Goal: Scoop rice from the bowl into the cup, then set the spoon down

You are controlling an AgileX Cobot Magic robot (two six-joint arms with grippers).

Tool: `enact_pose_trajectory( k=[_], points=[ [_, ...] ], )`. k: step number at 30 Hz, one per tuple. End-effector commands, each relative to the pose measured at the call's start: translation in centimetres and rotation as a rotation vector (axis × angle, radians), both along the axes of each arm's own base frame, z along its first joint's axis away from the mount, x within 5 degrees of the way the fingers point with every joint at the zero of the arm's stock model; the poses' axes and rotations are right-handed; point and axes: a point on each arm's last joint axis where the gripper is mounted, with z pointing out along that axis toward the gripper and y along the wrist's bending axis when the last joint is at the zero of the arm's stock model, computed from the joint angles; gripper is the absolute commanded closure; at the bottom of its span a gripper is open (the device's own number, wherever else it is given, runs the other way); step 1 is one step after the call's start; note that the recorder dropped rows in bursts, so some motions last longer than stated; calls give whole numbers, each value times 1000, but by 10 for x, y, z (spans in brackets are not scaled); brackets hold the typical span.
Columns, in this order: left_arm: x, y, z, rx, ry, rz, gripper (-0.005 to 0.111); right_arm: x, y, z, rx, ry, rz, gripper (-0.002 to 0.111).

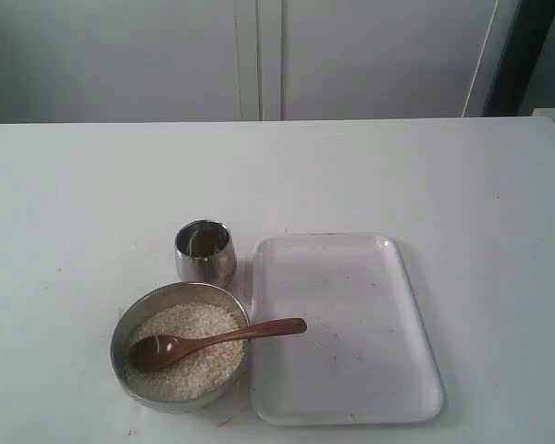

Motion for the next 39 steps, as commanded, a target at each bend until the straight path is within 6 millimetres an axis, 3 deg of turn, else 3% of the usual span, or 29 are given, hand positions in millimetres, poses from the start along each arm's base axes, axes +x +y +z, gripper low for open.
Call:
enact_pose_trajectory(
  k=[1,19,23,32,39],
  points=[
    [-1,0,-7,-5,60,-4,92,0,0,1,-3,-13,-7,108],
    [-1,0,-7,-5,60,-4,92,0,0,1,-3,-13,-7,108],
    [-1,0,-7,-5,60,-4,92,1,-2,3,-95,-41,-1,108],
    [-1,0,-7,-5,60,-4,92,3,1,30,76,-342,3,108],
    [-1,0,-7,-5,60,-4,92,0,0,48,79,-546,0,108]
  ],
)
